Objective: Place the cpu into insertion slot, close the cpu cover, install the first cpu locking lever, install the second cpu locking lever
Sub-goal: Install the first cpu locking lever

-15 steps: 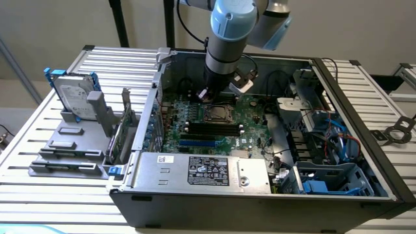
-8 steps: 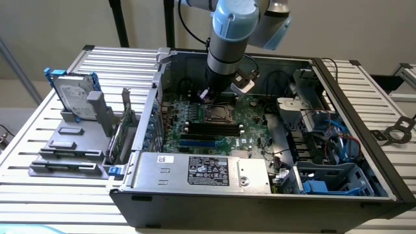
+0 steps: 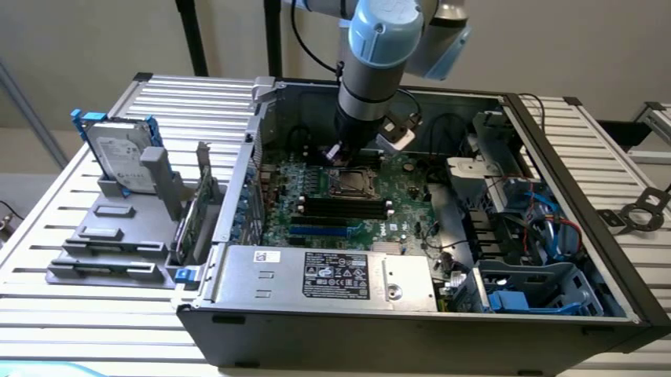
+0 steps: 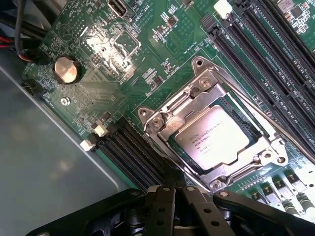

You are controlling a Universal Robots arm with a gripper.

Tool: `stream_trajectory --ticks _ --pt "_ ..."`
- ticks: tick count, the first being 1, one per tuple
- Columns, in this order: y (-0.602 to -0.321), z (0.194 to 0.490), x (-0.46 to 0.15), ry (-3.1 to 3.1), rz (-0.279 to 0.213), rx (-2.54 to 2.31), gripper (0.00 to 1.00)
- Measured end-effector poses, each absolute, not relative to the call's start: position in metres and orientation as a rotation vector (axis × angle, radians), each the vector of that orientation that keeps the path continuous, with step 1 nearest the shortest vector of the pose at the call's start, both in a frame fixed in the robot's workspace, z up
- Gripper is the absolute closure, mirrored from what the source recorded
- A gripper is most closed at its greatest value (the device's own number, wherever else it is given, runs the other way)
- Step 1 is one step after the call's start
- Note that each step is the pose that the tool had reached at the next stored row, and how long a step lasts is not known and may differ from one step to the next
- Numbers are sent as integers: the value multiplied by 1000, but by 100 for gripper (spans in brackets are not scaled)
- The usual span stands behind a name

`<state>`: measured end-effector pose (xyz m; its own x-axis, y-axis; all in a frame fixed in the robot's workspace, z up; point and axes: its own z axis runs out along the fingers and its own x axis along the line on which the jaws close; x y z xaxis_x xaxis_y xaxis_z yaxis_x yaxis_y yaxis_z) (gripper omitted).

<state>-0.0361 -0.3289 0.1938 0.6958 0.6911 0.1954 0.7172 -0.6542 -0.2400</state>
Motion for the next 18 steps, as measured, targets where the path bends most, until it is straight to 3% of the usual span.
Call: stream_trajectory --ticks 18 --pt "-329 202 -34 -1116 -118 -2610 89"
